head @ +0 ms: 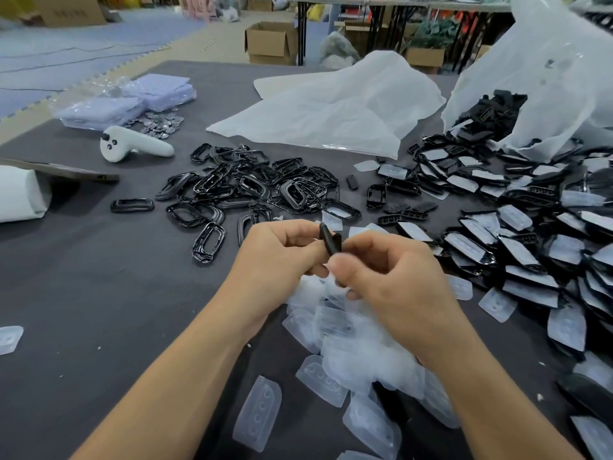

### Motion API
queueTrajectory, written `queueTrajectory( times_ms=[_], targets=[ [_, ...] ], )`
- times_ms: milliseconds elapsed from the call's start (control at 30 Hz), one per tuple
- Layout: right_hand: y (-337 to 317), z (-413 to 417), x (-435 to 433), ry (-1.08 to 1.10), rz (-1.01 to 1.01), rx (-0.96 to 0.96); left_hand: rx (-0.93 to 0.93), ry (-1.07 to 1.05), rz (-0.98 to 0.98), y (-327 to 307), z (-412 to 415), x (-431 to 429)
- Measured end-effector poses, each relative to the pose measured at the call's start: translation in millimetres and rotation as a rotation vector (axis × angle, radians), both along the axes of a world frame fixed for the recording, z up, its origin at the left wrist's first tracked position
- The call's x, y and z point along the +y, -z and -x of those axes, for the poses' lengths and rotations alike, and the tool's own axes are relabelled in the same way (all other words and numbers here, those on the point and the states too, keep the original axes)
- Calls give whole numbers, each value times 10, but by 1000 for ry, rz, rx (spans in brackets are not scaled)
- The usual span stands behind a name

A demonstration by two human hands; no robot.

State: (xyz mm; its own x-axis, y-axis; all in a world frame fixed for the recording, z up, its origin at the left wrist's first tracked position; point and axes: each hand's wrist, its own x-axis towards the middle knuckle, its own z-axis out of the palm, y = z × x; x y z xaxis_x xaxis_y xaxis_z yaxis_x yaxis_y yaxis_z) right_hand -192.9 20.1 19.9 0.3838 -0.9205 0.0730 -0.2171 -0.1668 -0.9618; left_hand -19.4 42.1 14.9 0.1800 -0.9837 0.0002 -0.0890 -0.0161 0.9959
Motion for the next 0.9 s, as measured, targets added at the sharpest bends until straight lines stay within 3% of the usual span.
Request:
queueTrajectory(
  times_ms=[200, 333, 567, 900],
  targets=[
    [56, -46, 21, 81, 58, 94, -123, 11, -10, -34, -12, 31],
    [66, 4, -59, 81, 67, 42, -240, 121, -63, -39, -92, 34],
    [91, 32, -125, 31, 68, 75, -111, 60, -58, 21, -15, 11],
    [99, -18, -88, 141, -27, -120, 61, 69, -175, -37, -70, 11]
  ],
)
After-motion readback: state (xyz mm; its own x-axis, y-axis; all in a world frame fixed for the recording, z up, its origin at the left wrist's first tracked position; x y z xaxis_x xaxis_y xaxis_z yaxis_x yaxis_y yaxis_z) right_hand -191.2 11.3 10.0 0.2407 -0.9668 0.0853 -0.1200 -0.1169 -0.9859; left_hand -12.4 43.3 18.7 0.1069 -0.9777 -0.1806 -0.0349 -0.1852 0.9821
